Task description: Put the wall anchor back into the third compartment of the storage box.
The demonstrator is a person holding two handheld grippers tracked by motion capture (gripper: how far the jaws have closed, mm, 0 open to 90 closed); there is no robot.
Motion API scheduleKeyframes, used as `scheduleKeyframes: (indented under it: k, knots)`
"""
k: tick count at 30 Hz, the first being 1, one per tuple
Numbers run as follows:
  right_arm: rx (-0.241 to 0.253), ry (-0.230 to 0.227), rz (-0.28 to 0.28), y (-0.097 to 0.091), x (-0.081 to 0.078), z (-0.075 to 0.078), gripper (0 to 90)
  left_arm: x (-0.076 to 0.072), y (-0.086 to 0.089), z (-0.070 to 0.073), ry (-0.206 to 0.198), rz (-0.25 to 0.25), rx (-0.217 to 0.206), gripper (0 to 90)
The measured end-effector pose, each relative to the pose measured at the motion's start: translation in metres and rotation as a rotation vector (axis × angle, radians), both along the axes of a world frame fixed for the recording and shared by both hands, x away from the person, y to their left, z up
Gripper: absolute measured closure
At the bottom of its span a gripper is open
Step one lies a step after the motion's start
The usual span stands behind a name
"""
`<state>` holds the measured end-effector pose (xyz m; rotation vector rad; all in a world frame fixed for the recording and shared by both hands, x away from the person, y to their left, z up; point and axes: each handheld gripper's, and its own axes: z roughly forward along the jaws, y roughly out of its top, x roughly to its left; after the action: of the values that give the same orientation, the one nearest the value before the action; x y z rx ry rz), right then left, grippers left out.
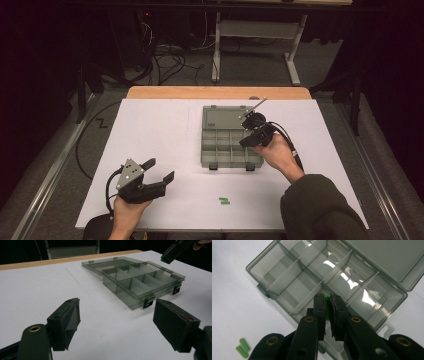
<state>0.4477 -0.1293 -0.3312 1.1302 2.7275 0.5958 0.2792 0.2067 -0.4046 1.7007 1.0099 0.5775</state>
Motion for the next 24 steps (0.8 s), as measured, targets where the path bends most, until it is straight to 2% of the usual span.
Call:
scheduleKeyframes:
  k: [10,20,24]
  knots:
    - [-0.023,0.013,-0.028,0.008,0.02,-0.009,86.3,0.0,0.0,0.0,0.0,-0.002,-0.002,22.1]
    - [-0.048,0.035,-0.057,0.011,0.031,-0.02,86.2,0.0,0.0,0.0,0.001,-0.005,-0.001,22.1]
    - [-0.056,0.03,-0.06,0.012,0.035,-0.024,86.2,0.0,0.0,0.0,0.004,-0.005,-0.001,22.1]
